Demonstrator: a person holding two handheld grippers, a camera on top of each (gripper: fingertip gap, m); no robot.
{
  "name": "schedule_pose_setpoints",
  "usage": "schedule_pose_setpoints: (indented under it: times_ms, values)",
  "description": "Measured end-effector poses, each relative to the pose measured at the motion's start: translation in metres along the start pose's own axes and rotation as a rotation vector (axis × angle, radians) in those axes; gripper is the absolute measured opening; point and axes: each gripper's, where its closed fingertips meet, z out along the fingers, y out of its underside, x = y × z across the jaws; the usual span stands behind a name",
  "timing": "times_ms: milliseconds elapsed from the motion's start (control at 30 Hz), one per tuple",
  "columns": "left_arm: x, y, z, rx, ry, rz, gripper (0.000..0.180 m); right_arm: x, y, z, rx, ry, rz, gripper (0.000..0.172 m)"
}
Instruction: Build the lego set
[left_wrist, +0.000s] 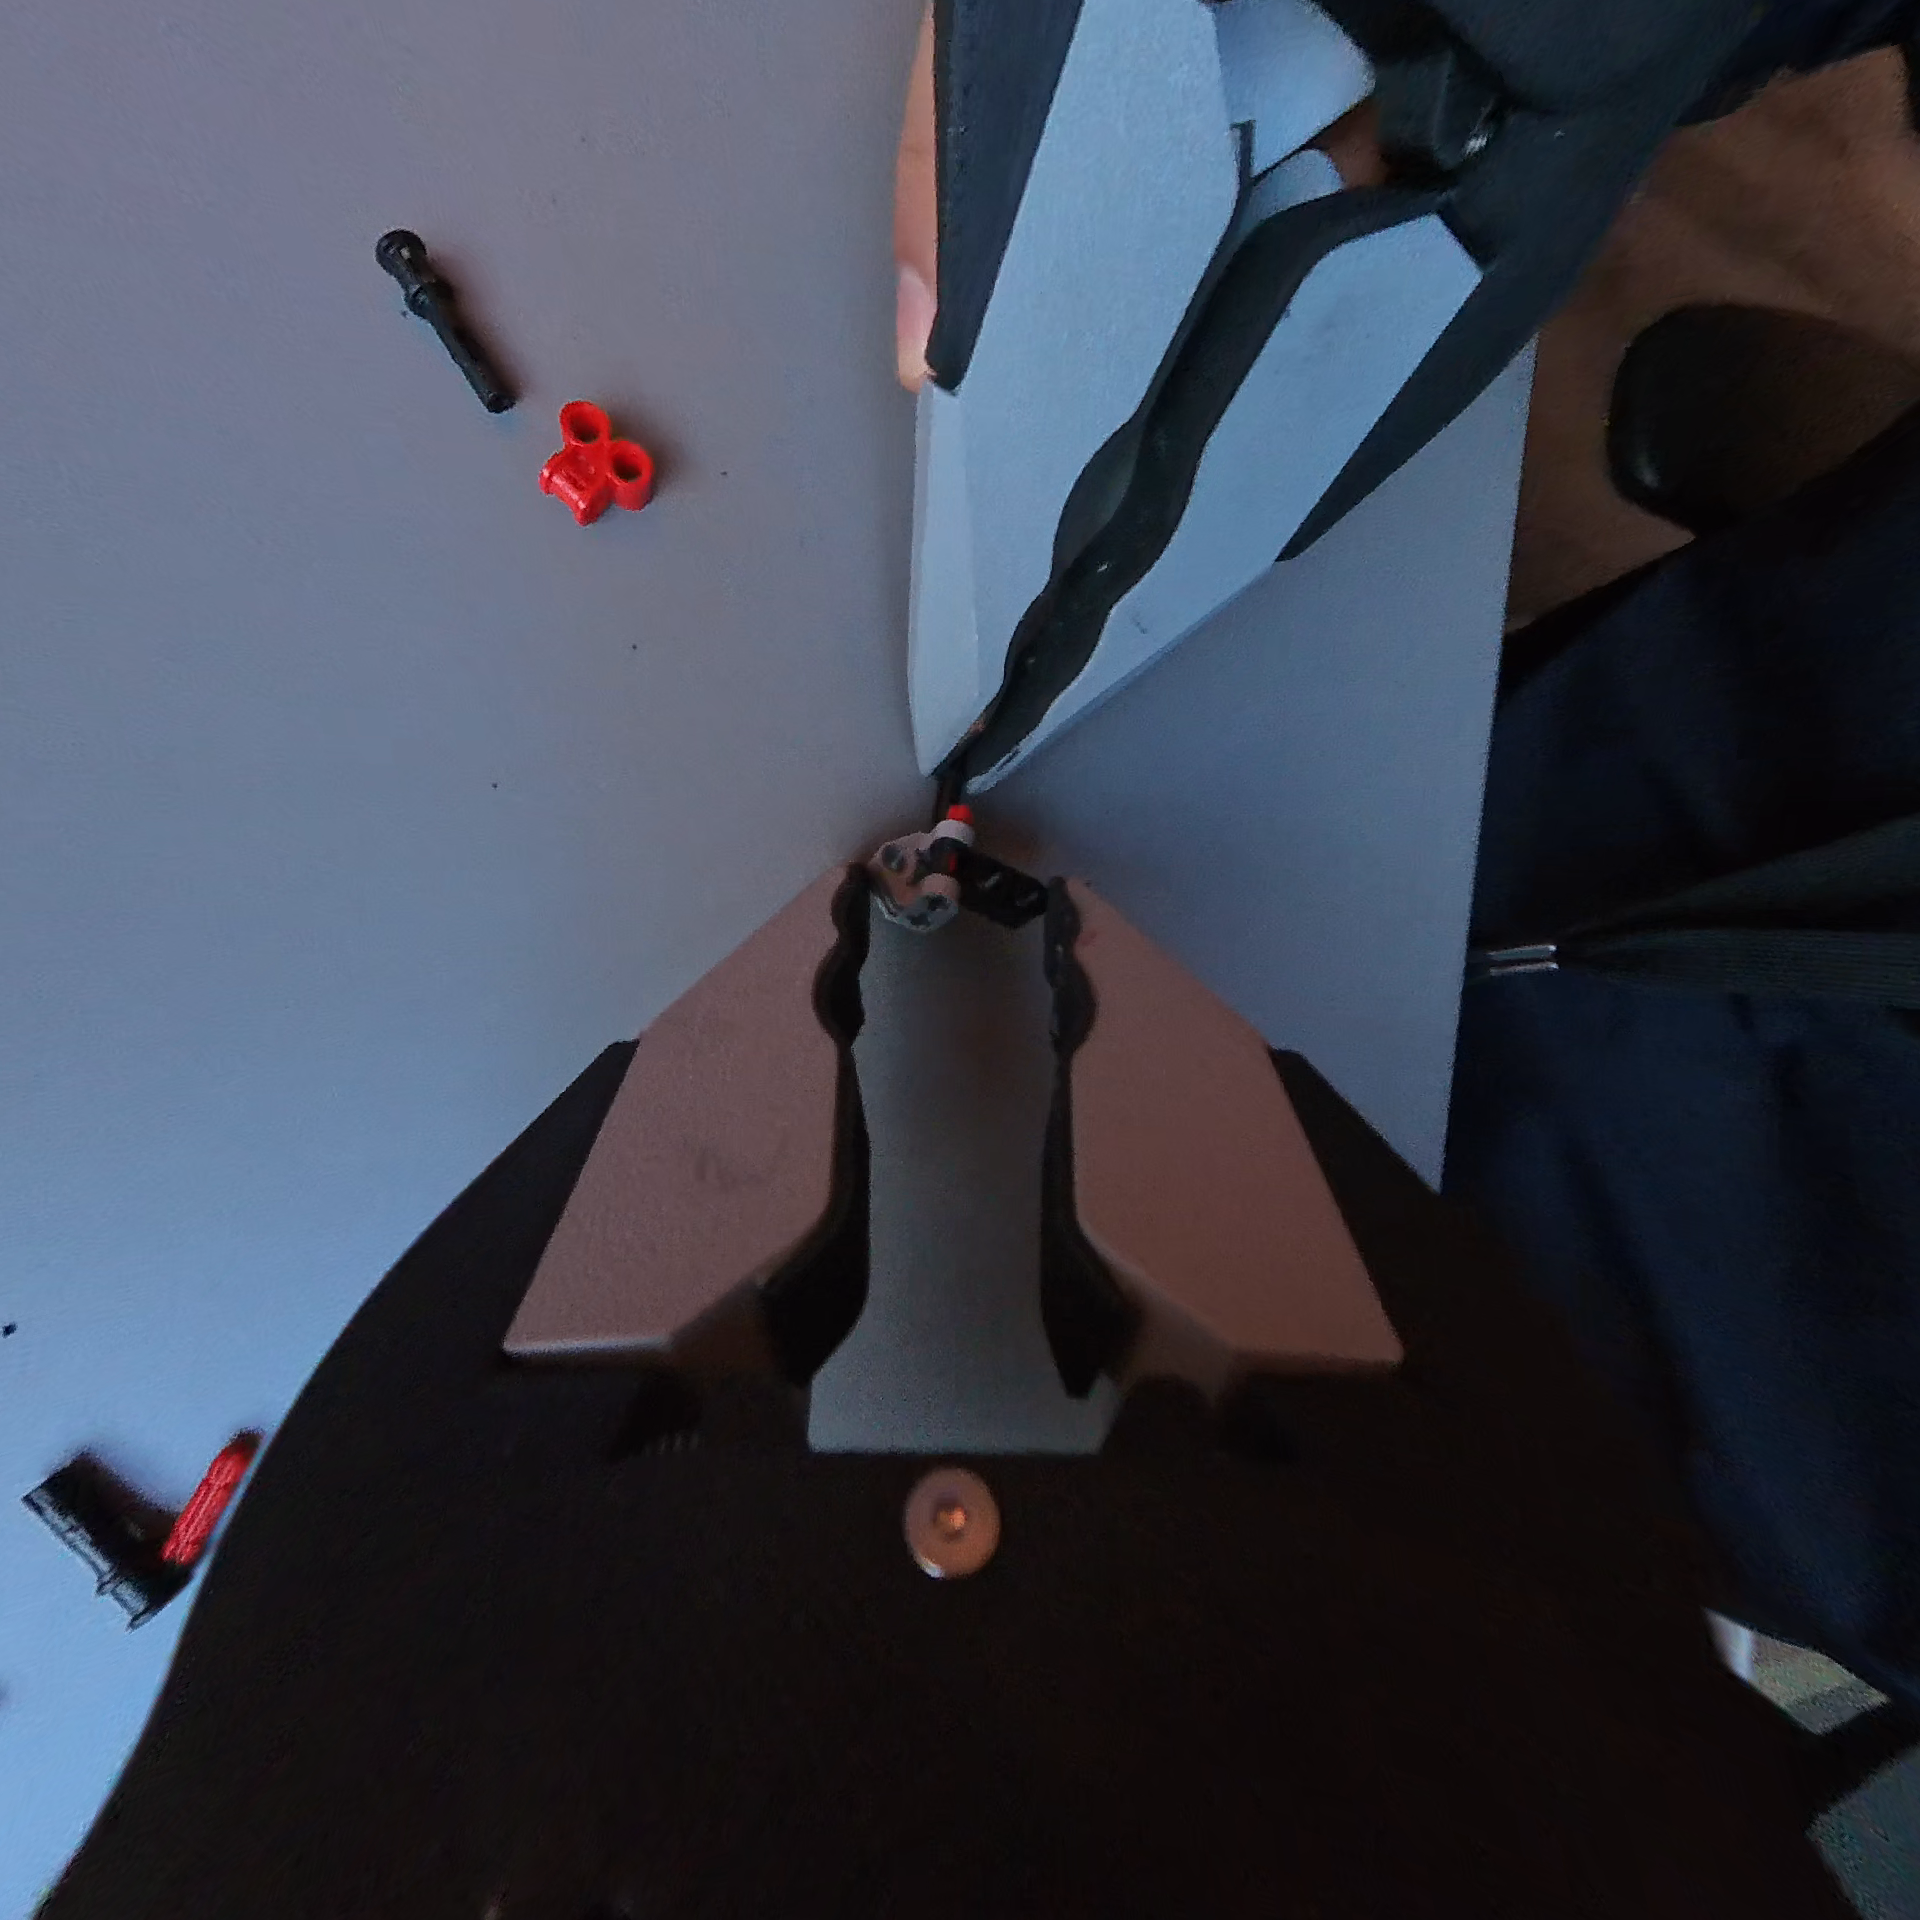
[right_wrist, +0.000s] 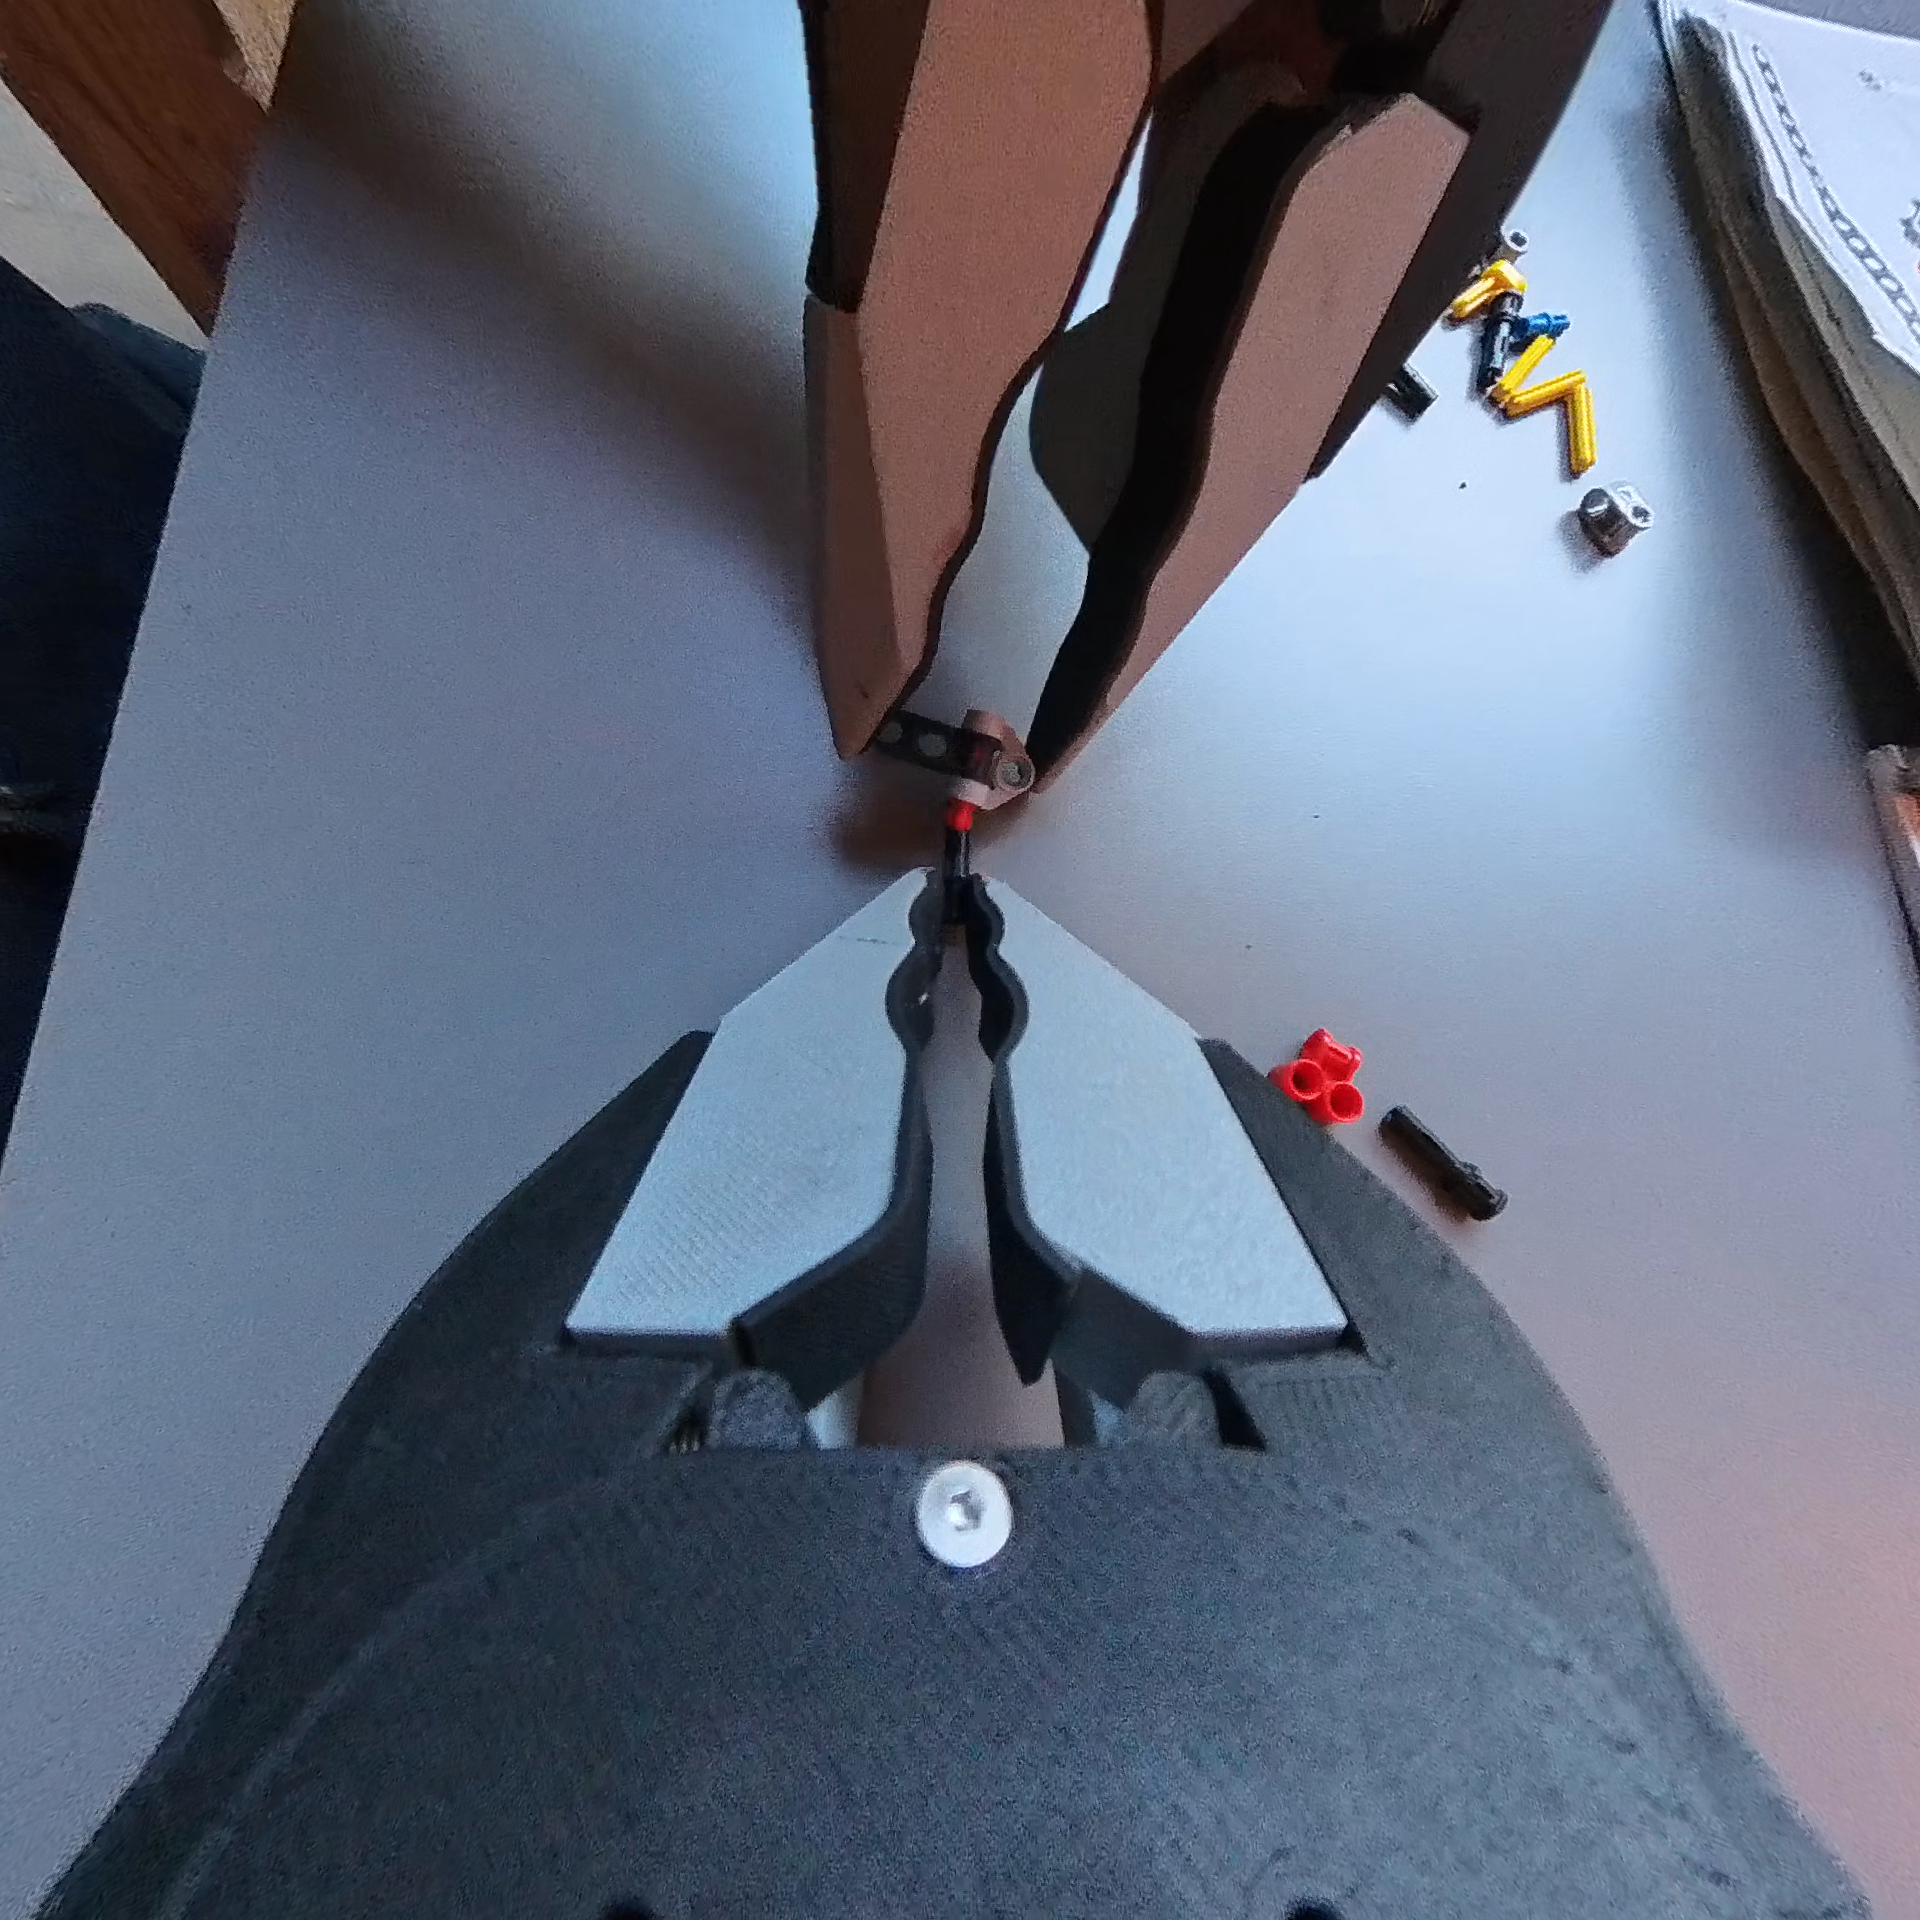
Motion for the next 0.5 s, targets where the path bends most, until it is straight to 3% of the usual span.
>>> schedule_pose_setpoints:
  times_ms: [233, 500]
  values:
    - [0.0014, -0.0012, 0.0001, 0.075, -0.024, -0.02, 0.032, -0.0009, -0.0003, 0.0001, 0.009, -0.037, 0.036, 0.0]
    - [0.0077, 0.0013, -0.0002, 0.027, -0.013, 0.034, 0.044, -0.0018, 0.0, -0.0002, 0.011, -0.032, 0.024, 0.001]
